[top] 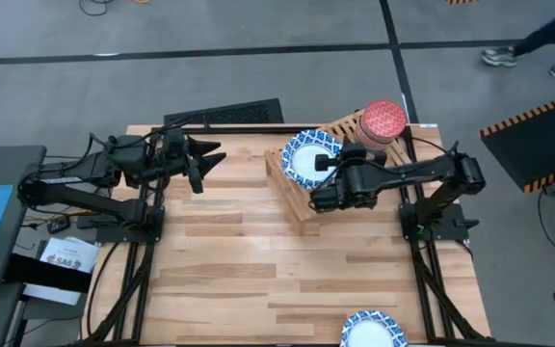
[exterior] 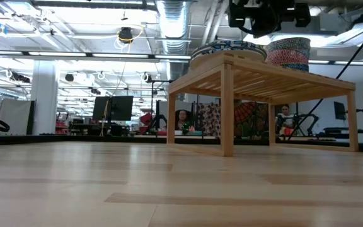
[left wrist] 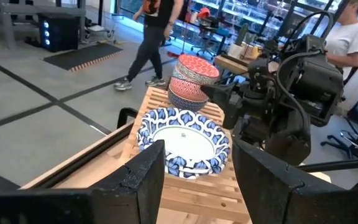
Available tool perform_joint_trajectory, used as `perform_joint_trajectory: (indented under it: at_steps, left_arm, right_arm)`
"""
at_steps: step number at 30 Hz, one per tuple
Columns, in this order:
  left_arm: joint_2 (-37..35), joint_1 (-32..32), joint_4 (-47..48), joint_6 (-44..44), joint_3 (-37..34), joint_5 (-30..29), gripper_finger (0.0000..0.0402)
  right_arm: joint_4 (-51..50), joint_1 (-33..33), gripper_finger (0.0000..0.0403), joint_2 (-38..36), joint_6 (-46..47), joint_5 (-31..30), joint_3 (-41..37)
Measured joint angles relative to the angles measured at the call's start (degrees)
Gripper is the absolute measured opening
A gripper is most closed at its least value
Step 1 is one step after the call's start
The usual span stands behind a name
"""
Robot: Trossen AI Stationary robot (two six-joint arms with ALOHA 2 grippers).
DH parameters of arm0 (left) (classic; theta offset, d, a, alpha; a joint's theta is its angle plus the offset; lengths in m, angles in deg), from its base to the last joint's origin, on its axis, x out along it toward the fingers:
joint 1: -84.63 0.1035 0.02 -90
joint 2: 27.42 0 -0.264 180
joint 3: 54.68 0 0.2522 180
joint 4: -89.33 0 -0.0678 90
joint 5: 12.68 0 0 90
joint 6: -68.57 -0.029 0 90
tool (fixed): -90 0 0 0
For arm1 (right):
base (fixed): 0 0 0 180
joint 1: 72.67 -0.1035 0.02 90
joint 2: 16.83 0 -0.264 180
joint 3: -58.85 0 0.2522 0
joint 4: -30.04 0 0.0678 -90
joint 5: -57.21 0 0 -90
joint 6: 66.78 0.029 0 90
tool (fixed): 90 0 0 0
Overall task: Place and stack bowls onto a shelf
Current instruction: Adjust the colored pattern bowls on the shelf
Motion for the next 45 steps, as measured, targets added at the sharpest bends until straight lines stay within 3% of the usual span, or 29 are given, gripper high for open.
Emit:
perform_joint_trajectory:
  at_steps: [17,23,29,35,38,45]
  left_arm:
    - [0.02,-0.01,0.03,-1.61,0.00,-0.21,0.0171]
    - [0.02,0.00,0.02,-3.13,0.00,-2.57,0.0171]
    - [0.02,0.00,0.04,-5.19,0.00,-2.54,0.0171]
    - [0.02,0.00,0.48,-9.26,0.00,-2.16,0.0171]
    - [0.02,0.00,0.72,-12.34,0.00,-0.51,0.0171]
    - [0.02,2.25,3.88,-17.38,0.00,5.51,0.0171]
  right_arm:
    - [-2.41,0.23,0.0017,-0.91,-4.80,0.33,1.13]
    - [-3.11,-6.01,0.0017,-6.04,-4.21,0.98,1.17]
    - [-3.05,-17.54,0.0017,-12.25,-5.69,7.28,0.73]
    - [-3.08,-25.84,0.0017,-19.16,2.28,2.24,-5.64]
    - [-3.15,-24.99,0.0017,-21.73,9.15,-0.67,-9.62]
    - [0.20,-16.33,0.0017,-20.29,6.61,-0.29,-11.46]
